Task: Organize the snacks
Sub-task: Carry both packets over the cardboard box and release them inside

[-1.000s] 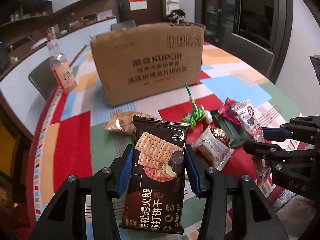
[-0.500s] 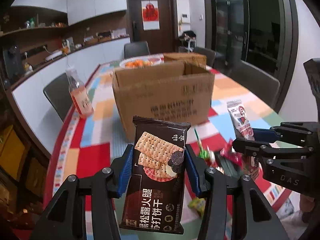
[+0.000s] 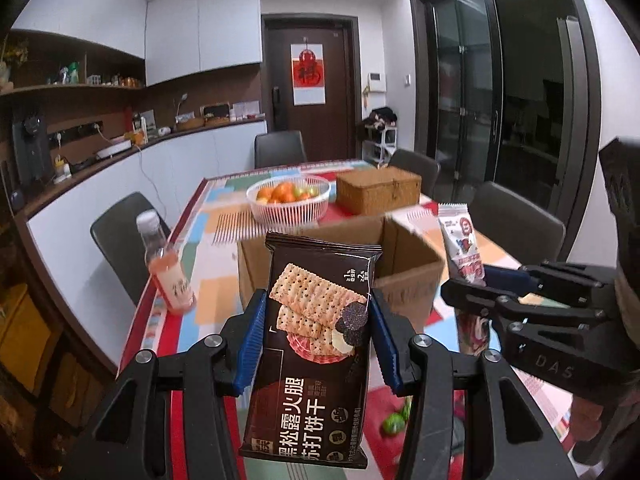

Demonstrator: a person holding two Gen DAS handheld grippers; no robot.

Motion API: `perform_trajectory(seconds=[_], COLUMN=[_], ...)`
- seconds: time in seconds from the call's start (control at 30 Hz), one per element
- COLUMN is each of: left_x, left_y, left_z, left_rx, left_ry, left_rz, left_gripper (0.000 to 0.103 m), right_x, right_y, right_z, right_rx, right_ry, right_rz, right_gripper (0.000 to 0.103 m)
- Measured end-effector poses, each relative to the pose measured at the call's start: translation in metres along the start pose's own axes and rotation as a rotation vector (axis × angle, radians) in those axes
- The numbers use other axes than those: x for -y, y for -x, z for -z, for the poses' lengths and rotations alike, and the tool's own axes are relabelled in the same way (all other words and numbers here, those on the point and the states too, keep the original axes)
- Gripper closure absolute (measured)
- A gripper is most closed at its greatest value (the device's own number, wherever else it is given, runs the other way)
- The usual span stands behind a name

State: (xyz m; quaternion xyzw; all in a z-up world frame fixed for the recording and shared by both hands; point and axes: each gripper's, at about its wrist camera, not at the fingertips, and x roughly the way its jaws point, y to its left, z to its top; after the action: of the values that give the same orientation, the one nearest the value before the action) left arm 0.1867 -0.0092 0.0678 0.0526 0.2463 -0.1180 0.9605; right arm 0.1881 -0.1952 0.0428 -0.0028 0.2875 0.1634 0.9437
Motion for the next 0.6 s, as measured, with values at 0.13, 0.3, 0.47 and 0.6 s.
perform_trajectory(seconds=[0.13,0.3,0.47,0.6], left_x=[-0.007,-0.012,-0.019,-0.023], left_y=[-0.009,-0.028,-0.059,-0.080], left_z=[-0.025,-0.050,-0.065,-0.073], left_rx=[0.046,0.072,0.046,0.017], left_ry=[0.000,0.002,0.026,0.047], left_rz=[-0.020,-0.060,-0.051,-0.046], left_gripper=[0.054,0.054,0.054,0.054], right_x=[0.005,0.014,0.022,0.030], right_y=[-0.010,-0.035,-0.053,-0.065], right_z=[-0.025,-0.052,-0.074,-0.089], right_rx=[0.045,0.062,0.065,0.068], right_ry=[-0.014,-0.031,-0.040,-0.046], right_rz=[-0.010,0.003,0.012,0.035], right_gripper=[0.074,0.074,0.074,0.074])
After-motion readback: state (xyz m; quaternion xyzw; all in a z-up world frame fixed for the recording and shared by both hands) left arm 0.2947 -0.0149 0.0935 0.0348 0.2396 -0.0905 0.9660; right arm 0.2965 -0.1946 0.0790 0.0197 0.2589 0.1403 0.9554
